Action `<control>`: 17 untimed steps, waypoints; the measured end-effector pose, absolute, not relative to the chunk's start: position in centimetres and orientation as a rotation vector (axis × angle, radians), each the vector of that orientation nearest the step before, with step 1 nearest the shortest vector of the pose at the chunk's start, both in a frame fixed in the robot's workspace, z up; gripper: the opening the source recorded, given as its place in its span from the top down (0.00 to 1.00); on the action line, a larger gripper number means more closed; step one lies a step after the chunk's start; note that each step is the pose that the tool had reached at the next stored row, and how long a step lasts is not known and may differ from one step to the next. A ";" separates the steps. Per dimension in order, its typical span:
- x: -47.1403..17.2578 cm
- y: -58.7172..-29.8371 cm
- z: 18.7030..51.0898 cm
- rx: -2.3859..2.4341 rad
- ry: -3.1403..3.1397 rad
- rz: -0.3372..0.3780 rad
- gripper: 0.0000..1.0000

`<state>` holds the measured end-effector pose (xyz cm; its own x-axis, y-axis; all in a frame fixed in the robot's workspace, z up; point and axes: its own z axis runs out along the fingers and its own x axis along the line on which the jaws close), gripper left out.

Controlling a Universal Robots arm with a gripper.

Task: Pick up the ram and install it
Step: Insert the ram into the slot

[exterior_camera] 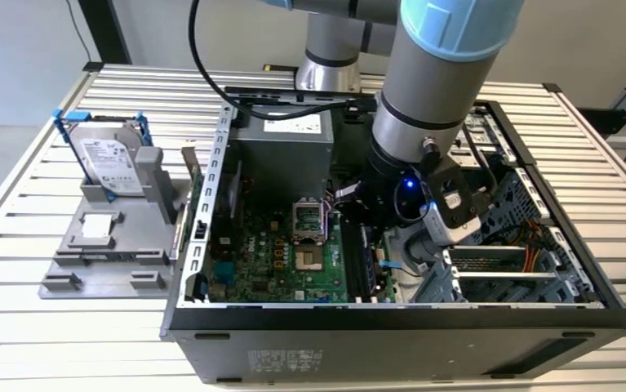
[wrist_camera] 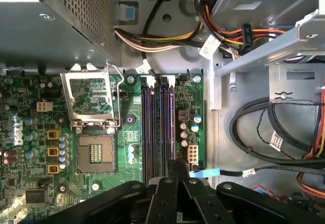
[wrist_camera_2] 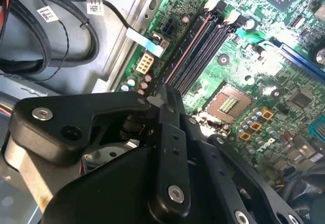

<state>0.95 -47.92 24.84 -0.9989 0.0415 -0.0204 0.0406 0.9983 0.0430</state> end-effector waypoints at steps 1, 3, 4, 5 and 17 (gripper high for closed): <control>1.0 -47.9 24.8 0.064 3.119 0.066 1.00; 1.0 -47.9 24.8 0.064 3.119 0.065 1.00; 1.0 -47.9 24.8 0.064 3.119 0.062 1.00; 1.0 -47.9 24.8 0.064 3.119 0.059 1.00; 1.0 -47.9 24.8 0.052 3.119 0.054 1.00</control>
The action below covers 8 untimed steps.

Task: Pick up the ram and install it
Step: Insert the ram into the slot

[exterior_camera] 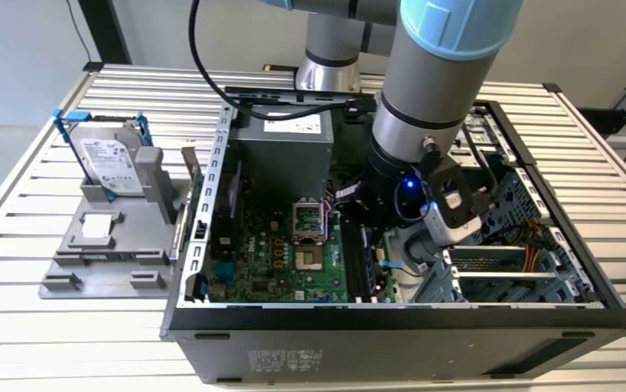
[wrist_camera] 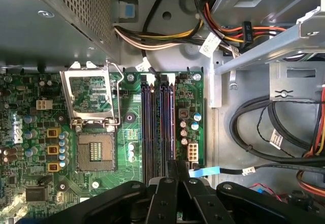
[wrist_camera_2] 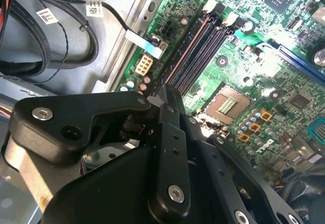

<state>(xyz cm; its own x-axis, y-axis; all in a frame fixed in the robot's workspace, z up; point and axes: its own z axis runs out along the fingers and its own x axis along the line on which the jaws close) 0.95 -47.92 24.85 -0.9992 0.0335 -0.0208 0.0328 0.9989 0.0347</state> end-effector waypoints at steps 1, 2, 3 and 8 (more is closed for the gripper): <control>0.9 -47.9 24.8 0.035 3.120 0.054 1.00; 0.9 -47.9 24.8 0.016 3.120 0.054 1.00; 1.0 -47.9 24.8 -0.004 3.120 0.054 1.00; 1.0 -47.9 24.9 -0.096 3.126 0.055 1.00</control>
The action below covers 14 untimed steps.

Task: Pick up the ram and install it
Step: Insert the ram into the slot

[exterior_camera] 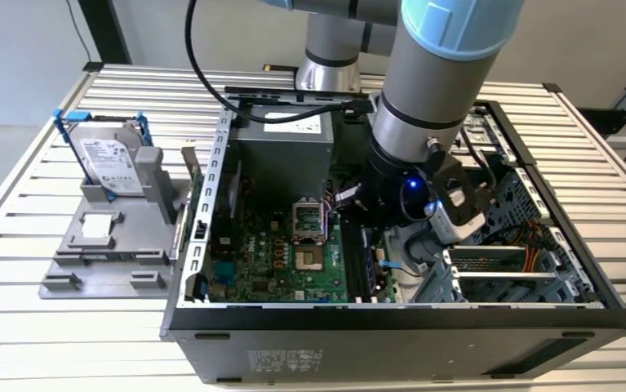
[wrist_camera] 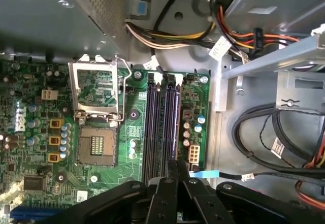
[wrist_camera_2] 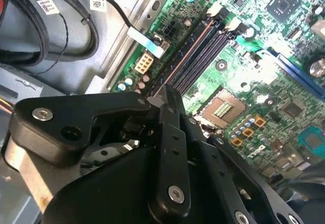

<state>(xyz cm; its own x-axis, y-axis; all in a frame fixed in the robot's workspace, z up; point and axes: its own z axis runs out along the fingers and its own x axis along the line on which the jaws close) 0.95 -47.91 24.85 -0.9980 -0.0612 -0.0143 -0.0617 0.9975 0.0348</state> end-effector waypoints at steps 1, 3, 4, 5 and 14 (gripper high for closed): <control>1.0 -47.9 24.8 -0.113 3.129 0.056 1.00; 0.9 -47.9 24.8 -0.148 3.131 0.056 1.00; 0.9 -47.9 24.8 -0.173 3.130 0.056 1.00; 0.9 -47.9 24.8 -0.197 3.129 0.056 1.00; 1.0 -47.8 24.8 -0.356 3.116 0.057 1.00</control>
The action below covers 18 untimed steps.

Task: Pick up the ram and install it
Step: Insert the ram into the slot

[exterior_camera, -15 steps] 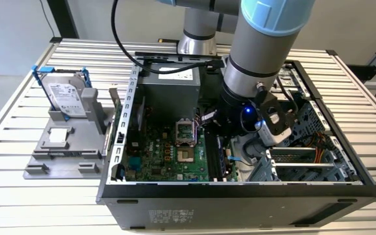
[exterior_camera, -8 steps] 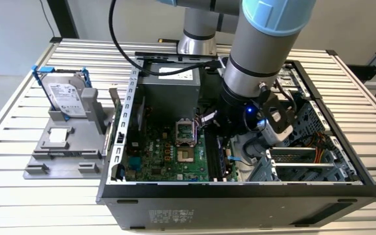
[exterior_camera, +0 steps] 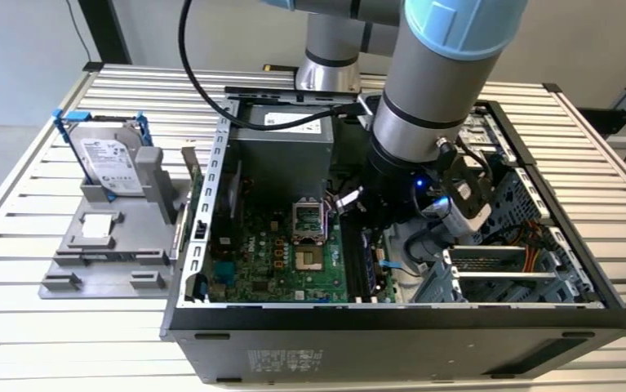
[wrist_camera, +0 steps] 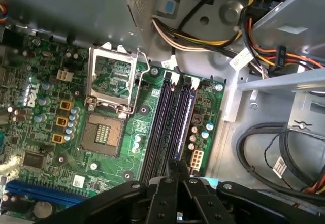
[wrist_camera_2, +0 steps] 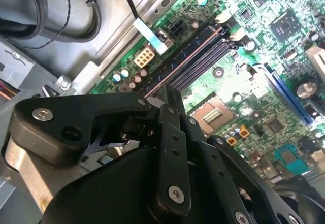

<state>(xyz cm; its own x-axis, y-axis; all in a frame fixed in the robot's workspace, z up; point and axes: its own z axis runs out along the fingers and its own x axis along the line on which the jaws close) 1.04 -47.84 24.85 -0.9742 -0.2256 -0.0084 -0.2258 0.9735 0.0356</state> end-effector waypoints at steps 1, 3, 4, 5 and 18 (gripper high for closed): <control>1.1 -47.8 24.8 -0.368 3.115 0.057 1.00; 1.1 -47.8 24.8 -0.387 3.113 0.057 1.00; 1.2 -47.8 24.8 -0.395 3.112 0.058 1.00; 1.2 -47.8 24.8 -0.403 3.111 0.058 1.00; 1.4 -47.7 24.8 -0.538 3.092 0.063 1.00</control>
<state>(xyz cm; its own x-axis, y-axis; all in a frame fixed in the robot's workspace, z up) 1.36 -47.68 24.85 -0.9412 -0.3376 -0.0095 -0.3377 0.9404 0.0392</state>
